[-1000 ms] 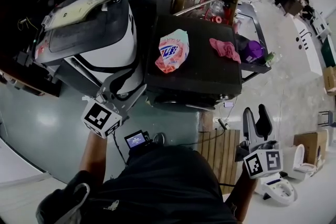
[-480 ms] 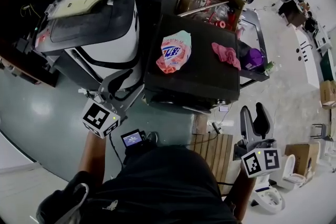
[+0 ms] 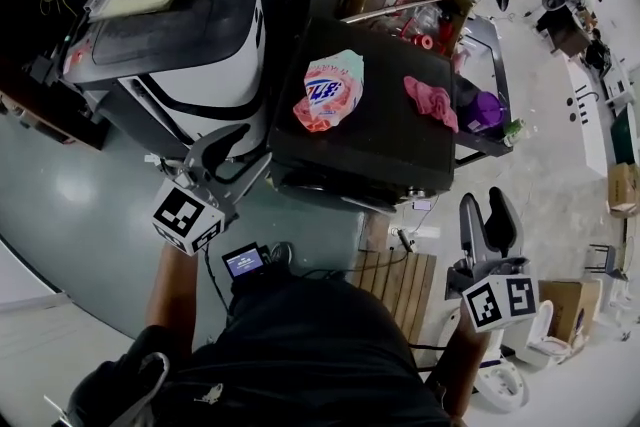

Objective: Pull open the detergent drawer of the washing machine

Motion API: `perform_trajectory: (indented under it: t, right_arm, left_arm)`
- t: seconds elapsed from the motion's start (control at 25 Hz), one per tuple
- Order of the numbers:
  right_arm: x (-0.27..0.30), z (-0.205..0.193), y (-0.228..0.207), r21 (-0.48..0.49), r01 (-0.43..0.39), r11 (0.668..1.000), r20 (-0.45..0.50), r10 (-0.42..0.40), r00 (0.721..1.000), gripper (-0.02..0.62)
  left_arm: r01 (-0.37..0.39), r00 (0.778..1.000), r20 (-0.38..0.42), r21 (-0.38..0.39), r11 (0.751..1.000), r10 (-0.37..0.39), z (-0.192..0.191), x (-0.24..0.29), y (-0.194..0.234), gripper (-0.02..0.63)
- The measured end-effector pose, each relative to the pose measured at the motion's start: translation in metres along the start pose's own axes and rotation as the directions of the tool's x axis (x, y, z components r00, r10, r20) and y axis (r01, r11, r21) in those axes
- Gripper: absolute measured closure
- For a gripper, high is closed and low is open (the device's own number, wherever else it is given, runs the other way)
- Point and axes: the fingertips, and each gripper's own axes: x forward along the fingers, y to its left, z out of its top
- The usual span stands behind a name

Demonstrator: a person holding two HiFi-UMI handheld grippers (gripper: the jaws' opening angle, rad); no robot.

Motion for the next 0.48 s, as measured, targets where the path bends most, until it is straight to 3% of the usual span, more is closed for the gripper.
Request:
perform_trajectory:
  t: [0.28, 0.48]
  right_arm:
    - [0.01, -0.014, -0.002, -0.011, -0.048, 0.999, -0.062, 0.047, 0.997, 0.38]
    - [0.015, -0.024, -0.003, -0.033, -0.069, 0.997, -0.106, 0.066, 0.992, 0.38]
  left_arm:
    - [-0.003, 0.999, -0.035, -0.068, 0.998, 0.001, -0.048, 0.018, -0.009, 0.38]
    - [0.007, 0.998, -0.063, -0.166, 0.986, -0.018, -0.097, 0.035, -0.014, 0.38]
